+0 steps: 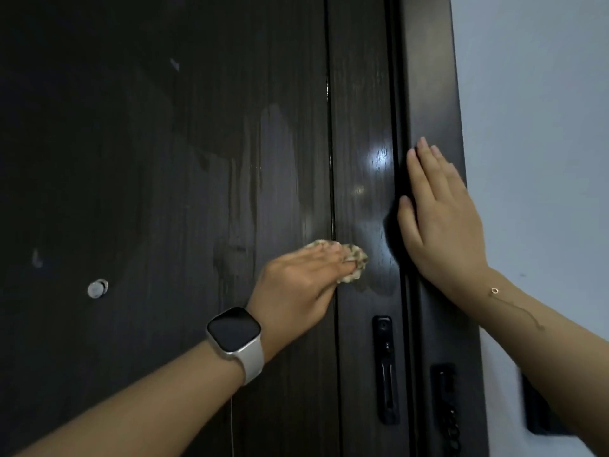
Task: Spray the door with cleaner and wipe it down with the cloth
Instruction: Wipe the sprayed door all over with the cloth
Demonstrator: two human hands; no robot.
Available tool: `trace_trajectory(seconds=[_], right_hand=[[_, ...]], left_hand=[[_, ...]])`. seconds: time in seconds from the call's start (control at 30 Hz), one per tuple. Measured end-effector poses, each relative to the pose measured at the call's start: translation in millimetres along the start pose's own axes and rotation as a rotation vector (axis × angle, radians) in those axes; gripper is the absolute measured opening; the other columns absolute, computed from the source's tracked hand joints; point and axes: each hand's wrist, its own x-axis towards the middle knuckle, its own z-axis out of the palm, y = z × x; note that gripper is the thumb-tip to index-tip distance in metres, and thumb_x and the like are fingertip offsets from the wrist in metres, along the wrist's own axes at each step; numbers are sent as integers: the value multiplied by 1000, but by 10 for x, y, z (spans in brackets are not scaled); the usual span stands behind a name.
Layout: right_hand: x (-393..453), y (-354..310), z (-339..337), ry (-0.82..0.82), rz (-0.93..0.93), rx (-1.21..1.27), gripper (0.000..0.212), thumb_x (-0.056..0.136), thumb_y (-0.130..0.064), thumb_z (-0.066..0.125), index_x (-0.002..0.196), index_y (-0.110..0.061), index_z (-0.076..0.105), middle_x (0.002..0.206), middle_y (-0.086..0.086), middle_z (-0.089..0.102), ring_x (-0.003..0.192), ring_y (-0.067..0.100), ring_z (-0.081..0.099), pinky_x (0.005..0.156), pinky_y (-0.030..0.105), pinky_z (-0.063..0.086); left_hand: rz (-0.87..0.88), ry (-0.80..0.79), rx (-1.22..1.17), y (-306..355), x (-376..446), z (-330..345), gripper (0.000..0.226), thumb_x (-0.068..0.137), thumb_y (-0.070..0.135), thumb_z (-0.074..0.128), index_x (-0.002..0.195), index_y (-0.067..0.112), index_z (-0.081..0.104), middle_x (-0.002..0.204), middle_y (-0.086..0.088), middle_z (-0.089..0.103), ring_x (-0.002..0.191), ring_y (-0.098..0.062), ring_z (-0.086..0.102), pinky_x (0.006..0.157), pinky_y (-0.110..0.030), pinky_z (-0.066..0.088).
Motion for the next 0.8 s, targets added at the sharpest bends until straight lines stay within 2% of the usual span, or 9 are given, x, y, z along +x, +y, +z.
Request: trace_trajectory(seconds=[0.1, 0.23, 0.37, 0.5, 0.6, 0.67, 0.73, 0.8], right_hand=[[-142, -152, 29, -37, -72, 25, 57, 100, -27, 33, 151, -2, 32, 160, 14, 26, 148, 28, 24, 122, 41, 18], [-318, -249, 119, -81, -95, -10, 55, 102, -28, 32, 152, -5, 32, 160, 11, 27, 149, 24, 23, 124, 40, 14], [-316, -243, 100, -61, -73, 48, 53, 101, -24, 35, 150, -4, 34, 159, 11, 29, 149, 23, 21, 124, 37, 13], [-338, -244, 129, -52, -110, 23, 51, 101, -25, 33, 148, -6, 40, 157, 11, 34, 147, 23, 27, 123, 41, 16], [-341, -238, 138, -54, -122, 7, 51, 100, -24, 34, 148, -6, 41, 157, 11, 34, 147, 23, 27, 122, 43, 19], [-344, -251, 135, -81, -173, -12, 51, 99, -23, 36, 146, -5, 43, 157, 12, 34, 147, 25, 28, 122, 42, 20], [-348, -289, 125, -131, -238, -19, 52, 98, -24, 36, 146, -6, 43, 157, 11, 34, 147, 25, 27, 122, 41, 21], [-364, -337, 120, -179, -256, -7, 53, 99, -26, 34, 148, -8, 40, 159, 10, 31, 148, 23, 24, 122, 39, 20]], left_hand=[[-10, -30, 20, -176, 214, -131, 35, 83, 4, 67, 114, 17, 73, 120, 0, 69, 113, -12, 64, 103, -31, 47], [-258, 160, -27, -598, 988, -340, 28, 85, 15, 67, 111, 21, 74, 111, -1, 73, 104, -17, 69, 90, -39, 55], [-312, 250, 68, -772, 1418, -417, 25, 85, 19, 66, 107, 24, 75, 107, 2, 74, 102, -14, 69, 89, -34, 54], [-220, 210, 68, -626, 983, -278, 28, 85, 12, 67, 110, 21, 75, 111, 0, 73, 104, -18, 69, 89, -38, 55], [-66, 102, 30, -344, 255, -167, 31, 85, 3, 65, 113, 14, 73, 121, -2, 69, 115, -16, 64, 106, -33, 45], [20, 16, 0, -189, -123, -159, 33, 86, 2, 63, 116, 14, 72, 126, -1, 66, 120, -13, 60, 109, -31, 42], [81, -40, -27, -218, -175, -217, 32, 88, 2, 63, 115, 14, 72, 125, 0, 66, 120, -11, 60, 109, -29, 41], [39, 10, -13, -431, 102, -331, 29, 86, 2, 63, 110, 15, 74, 118, -1, 70, 113, -13, 64, 106, -27, 43]])
